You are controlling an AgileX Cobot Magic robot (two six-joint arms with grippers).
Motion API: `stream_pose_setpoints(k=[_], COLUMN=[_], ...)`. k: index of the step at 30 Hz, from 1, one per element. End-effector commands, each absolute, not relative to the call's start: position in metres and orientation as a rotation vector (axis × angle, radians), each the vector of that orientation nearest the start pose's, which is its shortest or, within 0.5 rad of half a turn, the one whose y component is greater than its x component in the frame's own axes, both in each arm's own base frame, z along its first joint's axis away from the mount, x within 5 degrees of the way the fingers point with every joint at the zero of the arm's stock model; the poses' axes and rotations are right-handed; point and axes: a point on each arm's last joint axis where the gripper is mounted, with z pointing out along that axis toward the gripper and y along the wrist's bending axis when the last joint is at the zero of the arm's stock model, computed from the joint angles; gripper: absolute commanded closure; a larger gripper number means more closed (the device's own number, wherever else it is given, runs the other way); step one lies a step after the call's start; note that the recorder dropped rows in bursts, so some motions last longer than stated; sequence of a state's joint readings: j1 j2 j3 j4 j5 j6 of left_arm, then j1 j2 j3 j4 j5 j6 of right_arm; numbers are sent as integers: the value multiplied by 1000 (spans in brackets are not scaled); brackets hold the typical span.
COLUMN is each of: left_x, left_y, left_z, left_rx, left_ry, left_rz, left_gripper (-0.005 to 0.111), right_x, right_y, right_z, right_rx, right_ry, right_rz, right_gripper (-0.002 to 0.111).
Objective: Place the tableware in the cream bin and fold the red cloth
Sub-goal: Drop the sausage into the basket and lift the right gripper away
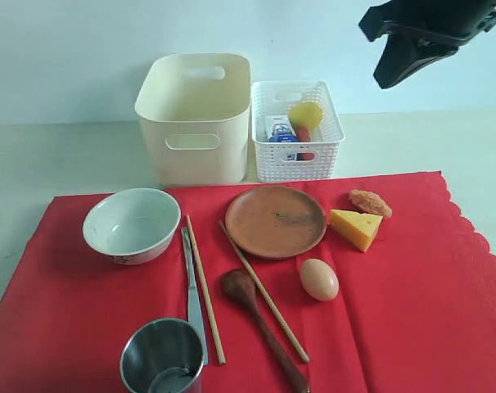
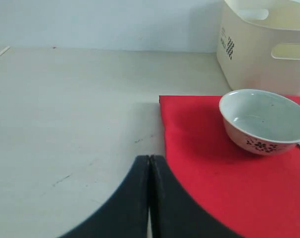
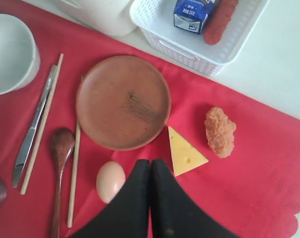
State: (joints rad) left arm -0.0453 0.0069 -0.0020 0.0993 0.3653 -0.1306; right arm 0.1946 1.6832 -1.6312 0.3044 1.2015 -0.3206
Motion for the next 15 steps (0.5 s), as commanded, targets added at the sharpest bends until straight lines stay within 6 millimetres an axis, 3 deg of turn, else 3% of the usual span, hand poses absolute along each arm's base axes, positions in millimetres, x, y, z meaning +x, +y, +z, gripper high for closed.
stream_pose_setpoints(k=[1,8,15], left_x=[53,53,53], left_y=[1,1,1], left_z=[181,181,181], left_rx=[-18,-18,-18], left_ry=[1839,1839,1839], left_rz=[-27,-27,-27], left_gripper=[107,107,107], right_x=[299,260,246], right_y=[86,78,77], right_z=[383,418,431], right_rx=[-570,-568,-562], right_ry=[2500,2382,2333], right_rz=[387,366,393], right_gripper=[108,108,108])
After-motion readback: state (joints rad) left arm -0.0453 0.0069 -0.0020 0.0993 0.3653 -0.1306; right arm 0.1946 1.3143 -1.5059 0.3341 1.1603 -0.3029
